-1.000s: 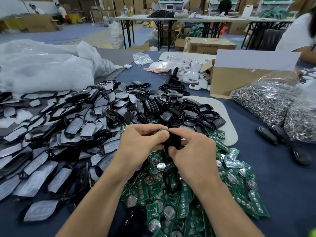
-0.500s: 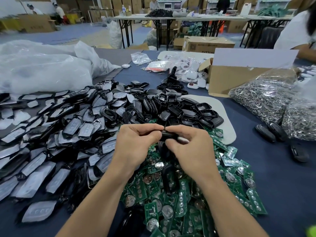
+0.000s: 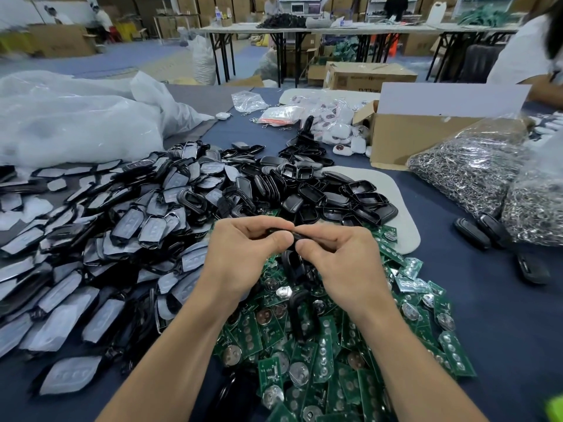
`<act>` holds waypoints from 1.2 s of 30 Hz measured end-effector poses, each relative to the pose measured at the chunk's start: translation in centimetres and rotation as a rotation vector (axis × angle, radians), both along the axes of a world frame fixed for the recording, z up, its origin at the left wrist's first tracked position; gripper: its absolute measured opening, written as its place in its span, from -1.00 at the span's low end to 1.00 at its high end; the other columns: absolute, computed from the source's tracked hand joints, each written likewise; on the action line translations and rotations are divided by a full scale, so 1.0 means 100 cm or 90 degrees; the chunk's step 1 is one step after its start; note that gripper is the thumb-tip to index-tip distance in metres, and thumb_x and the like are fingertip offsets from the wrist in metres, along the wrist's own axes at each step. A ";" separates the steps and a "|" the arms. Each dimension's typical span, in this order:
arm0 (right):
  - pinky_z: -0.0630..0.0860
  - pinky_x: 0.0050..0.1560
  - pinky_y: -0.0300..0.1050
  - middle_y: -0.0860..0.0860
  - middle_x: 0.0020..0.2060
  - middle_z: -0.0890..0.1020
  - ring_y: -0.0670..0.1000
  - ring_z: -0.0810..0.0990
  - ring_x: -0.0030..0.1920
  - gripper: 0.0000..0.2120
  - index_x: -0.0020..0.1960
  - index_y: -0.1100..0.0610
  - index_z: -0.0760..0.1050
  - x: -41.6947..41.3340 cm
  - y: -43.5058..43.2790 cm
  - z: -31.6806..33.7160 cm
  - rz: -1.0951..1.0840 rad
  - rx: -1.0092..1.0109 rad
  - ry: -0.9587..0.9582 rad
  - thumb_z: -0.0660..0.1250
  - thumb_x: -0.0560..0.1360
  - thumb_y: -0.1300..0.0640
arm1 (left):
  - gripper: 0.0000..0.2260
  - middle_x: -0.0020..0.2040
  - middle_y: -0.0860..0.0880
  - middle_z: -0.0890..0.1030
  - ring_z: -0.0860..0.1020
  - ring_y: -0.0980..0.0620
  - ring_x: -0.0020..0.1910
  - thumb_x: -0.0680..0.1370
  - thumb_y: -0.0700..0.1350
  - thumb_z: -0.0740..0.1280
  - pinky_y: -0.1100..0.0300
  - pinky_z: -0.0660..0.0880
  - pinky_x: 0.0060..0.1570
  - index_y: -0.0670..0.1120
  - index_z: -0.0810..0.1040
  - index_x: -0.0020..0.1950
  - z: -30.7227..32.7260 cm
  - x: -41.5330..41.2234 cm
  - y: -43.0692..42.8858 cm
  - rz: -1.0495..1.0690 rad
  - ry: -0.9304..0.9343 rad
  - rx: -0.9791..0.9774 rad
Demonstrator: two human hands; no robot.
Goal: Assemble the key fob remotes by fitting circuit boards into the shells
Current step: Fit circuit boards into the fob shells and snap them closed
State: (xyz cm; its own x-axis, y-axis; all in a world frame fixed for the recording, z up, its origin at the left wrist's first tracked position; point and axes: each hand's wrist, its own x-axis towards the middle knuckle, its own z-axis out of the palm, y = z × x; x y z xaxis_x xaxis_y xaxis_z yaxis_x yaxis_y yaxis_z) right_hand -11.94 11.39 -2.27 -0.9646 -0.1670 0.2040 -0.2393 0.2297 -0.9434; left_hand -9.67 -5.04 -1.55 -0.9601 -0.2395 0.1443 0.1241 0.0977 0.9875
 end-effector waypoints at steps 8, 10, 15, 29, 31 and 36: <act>0.61 -0.03 -0.39 -0.25 -0.17 0.74 -0.26 0.71 -0.11 -0.77 0.03 -0.08 0.76 0.001 0.000 0.001 -0.047 0.075 0.056 0.54 0.48 0.21 | -0.70 -0.14 0.16 0.77 0.74 0.18 -0.10 0.45 -0.18 0.62 0.33 0.63 -0.02 0.22 0.77 0.01 -0.008 0.001 0.003 0.032 0.060 -0.128; 0.66 -0.09 -0.25 -0.09 -0.17 0.78 -0.09 0.76 -0.13 -0.79 -0.02 -0.04 0.77 0.004 -0.003 0.004 -0.021 -0.116 -0.061 0.52 0.50 0.27 | -0.70 -0.10 0.07 0.78 0.74 0.11 -0.05 0.46 -0.07 0.60 0.26 0.65 0.02 0.20 0.74 0.14 -0.004 0.000 0.003 0.023 0.050 -0.030; 0.68 -0.12 -0.15 0.12 -0.13 0.78 0.02 0.72 -0.18 -0.87 0.05 0.20 0.74 0.013 -0.017 0.007 0.037 -0.336 -0.257 0.43 0.57 0.32 | -0.75 0.04 -0.05 0.78 0.73 -0.09 0.10 0.49 0.19 0.44 -0.08 0.63 0.21 0.11 0.80 0.02 0.000 0.000 0.009 -0.044 0.000 0.117; 0.70 -0.14 -0.10 0.13 -0.20 0.77 0.07 0.75 -0.24 -0.89 0.04 0.19 0.72 0.014 -0.021 0.007 0.057 -0.249 -0.241 0.44 0.57 0.32 | -0.58 -0.11 -0.10 0.78 0.76 -0.11 -0.08 0.59 0.21 0.27 0.02 0.70 -0.02 -0.03 0.80 -0.13 0.001 0.002 0.008 0.050 -0.010 0.105; 0.69 -0.14 -0.14 0.12 -0.15 0.77 0.11 0.77 -0.15 -0.88 0.05 0.18 0.71 0.007 -0.012 0.009 0.034 -0.250 -0.241 0.45 0.55 0.32 | -0.46 -0.02 -0.02 0.78 0.76 0.02 0.01 0.58 0.32 0.13 0.21 0.67 -0.02 -0.01 0.76 0.04 -0.001 0.003 0.008 0.031 -0.015 0.111; 0.68 -0.03 -0.13 0.15 0.09 0.75 0.08 0.75 0.10 -0.69 0.08 0.25 0.71 -0.013 0.033 0.019 0.001 -0.869 -0.322 0.46 0.45 0.06 | -0.46 0.02 -0.01 0.78 0.75 0.03 0.05 0.69 0.24 0.03 0.22 0.66 0.07 -0.05 0.69 0.19 0.001 0.003 -0.002 0.091 -0.006 0.135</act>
